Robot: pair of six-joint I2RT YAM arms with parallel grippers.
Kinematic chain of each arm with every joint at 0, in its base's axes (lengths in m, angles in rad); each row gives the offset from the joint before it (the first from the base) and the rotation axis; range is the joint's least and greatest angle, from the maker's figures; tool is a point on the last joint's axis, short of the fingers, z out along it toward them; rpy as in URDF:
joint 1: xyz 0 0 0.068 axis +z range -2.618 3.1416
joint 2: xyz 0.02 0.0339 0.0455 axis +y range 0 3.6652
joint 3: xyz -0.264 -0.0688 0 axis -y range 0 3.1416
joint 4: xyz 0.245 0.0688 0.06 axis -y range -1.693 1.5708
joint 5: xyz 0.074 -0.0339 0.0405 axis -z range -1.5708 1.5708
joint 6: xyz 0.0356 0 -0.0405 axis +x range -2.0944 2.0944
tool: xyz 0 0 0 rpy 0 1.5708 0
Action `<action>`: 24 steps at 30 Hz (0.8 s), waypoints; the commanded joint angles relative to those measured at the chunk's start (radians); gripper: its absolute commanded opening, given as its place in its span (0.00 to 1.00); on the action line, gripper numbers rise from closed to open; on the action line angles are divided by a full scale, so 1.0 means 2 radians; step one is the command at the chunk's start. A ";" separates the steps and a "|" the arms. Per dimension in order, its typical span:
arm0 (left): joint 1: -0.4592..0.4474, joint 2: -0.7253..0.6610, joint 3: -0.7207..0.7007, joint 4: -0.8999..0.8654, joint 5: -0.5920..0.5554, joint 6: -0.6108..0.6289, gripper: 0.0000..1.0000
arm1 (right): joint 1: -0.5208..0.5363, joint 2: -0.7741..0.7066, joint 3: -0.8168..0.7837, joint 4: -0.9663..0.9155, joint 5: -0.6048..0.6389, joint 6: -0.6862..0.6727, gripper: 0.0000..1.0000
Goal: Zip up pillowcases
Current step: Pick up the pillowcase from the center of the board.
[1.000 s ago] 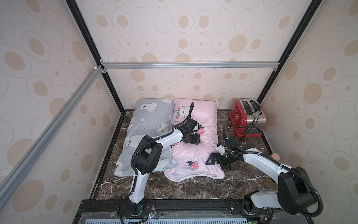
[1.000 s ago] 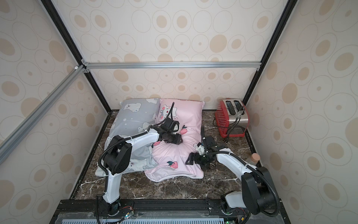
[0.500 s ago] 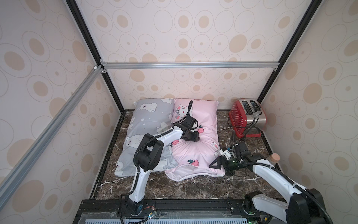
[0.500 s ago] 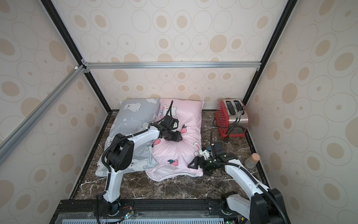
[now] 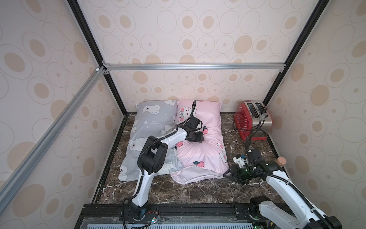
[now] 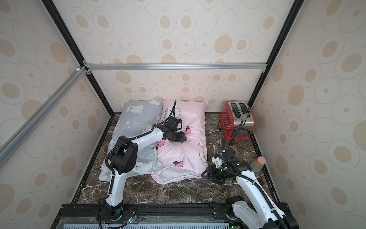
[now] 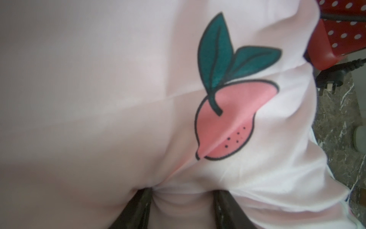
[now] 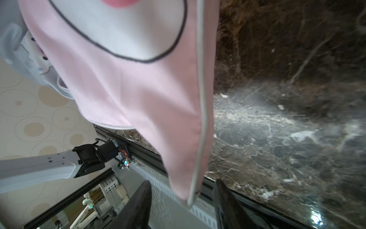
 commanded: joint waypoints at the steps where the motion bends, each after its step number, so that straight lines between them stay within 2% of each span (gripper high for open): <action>1: 0.027 0.016 -0.018 0.001 -0.059 -0.002 0.50 | -0.003 0.013 -0.006 0.021 0.028 -0.002 0.59; 4: 0.027 0.016 -0.018 0.001 -0.055 -0.004 0.49 | -0.003 0.022 -0.010 0.054 0.021 0.005 0.58; 8: 0.027 0.013 -0.020 0.001 -0.055 -0.006 0.49 | -0.003 0.020 -0.010 0.077 0.008 0.017 0.41; 16: 0.026 0.005 -0.021 -0.001 -0.056 -0.009 0.52 | -0.003 -0.009 -0.020 0.059 0.004 0.028 0.05; 19: 0.025 -0.022 -0.027 -0.013 -0.077 -0.004 0.67 | -0.003 -0.013 -0.022 0.059 -0.004 0.030 0.02; 22: 0.025 -0.078 -0.031 -0.039 -0.118 0.017 0.95 | -0.009 -0.012 -0.028 0.060 -0.020 0.033 0.00; 23: 0.025 -0.097 -0.029 -0.050 -0.131 0.027 0.99 | -0.013 -0.013 -0.028 0.061 -0.028 0.034 0.00; 24: 0.025 -0.118 -0.025 -0.063 -0.143 0.038 0.99 | -0.016 -0.013 -0.029 0.065 -0.036 0.036 0.00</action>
